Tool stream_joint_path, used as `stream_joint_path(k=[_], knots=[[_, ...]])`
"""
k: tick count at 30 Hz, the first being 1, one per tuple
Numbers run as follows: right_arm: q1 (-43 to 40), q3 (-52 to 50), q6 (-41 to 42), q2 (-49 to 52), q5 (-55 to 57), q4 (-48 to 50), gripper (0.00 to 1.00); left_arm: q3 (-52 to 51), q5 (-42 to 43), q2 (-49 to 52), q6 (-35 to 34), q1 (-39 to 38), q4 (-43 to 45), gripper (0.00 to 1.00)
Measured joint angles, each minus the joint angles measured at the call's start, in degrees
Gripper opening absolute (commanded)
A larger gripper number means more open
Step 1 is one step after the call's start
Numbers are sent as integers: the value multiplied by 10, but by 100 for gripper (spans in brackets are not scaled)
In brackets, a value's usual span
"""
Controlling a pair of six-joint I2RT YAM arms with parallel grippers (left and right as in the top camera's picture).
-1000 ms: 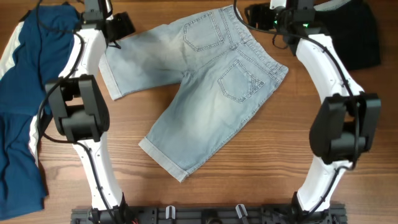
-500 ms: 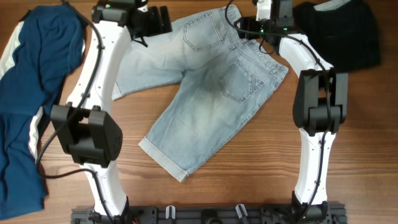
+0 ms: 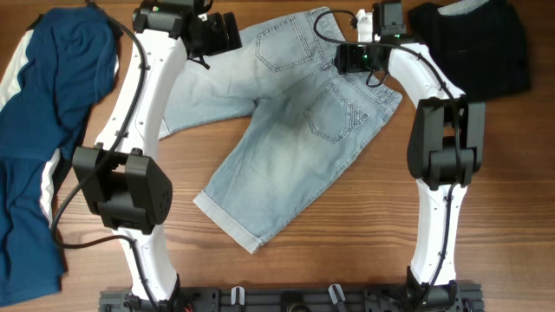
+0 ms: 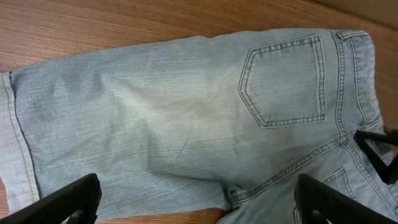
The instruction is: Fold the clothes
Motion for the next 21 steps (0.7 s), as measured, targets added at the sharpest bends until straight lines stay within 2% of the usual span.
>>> stream_joint_path(k=[7,12,17,21], knots=[[1,14,42,-7,96,-69,94,0,0,0,0,0,0,100],[-26,17,104,-14,131,-128,93,0,0,0,0,0,0,100],[-49,22,168,-21,203,-200,99,0,0,12,0,0,-11,100],[-54,28,203,-23,234,-245,100,0,0,29,0,0,-12,100]])
